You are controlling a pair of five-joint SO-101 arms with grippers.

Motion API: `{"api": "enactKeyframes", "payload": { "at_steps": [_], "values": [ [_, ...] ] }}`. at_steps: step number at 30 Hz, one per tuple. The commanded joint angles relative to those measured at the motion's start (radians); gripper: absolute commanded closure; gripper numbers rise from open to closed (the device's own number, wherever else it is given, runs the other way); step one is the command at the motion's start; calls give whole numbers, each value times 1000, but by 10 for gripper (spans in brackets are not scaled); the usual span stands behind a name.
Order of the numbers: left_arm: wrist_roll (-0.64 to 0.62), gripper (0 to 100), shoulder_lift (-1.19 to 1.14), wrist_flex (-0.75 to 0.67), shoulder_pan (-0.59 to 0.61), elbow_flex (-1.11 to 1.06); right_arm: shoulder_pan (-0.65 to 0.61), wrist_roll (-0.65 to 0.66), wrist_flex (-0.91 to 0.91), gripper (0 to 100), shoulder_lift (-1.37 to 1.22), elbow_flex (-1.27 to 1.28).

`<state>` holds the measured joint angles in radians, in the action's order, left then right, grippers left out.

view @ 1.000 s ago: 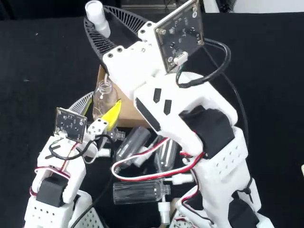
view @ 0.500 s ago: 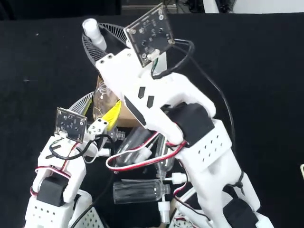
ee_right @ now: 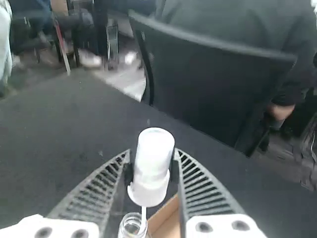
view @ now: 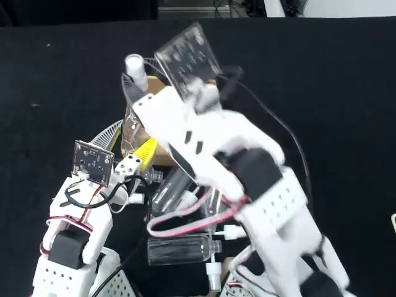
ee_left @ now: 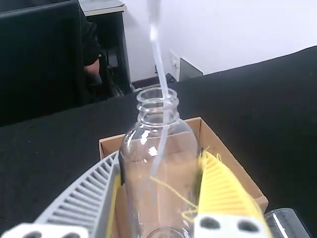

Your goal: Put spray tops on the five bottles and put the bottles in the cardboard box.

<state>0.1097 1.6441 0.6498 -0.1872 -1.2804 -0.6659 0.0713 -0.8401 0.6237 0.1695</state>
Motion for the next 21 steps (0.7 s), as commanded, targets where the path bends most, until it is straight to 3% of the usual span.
{"api": "enactKeyframes", "payload": {
  "at_steps": [1, 7, 15, 18, 21],
  "values": [
    [-6, 956, 9, -6, 1, 13, -9, 8, 75, 908, 137, 108],
    [-9, 956, 9, -6, -5, 13, -11, 3, 71, 760, 180, 163],
    [-9, 954, 9, -6, -1, 13, -40, 9, 48, 781, 216, 104],
    [-11, 952, 9, -8, -1, 13, 81, 3, -25, 805, 263, 27],
    [-11, 952, 9, -9, -1, 15, 241, 3, -107, 893, 297, 18]
  ]
}}
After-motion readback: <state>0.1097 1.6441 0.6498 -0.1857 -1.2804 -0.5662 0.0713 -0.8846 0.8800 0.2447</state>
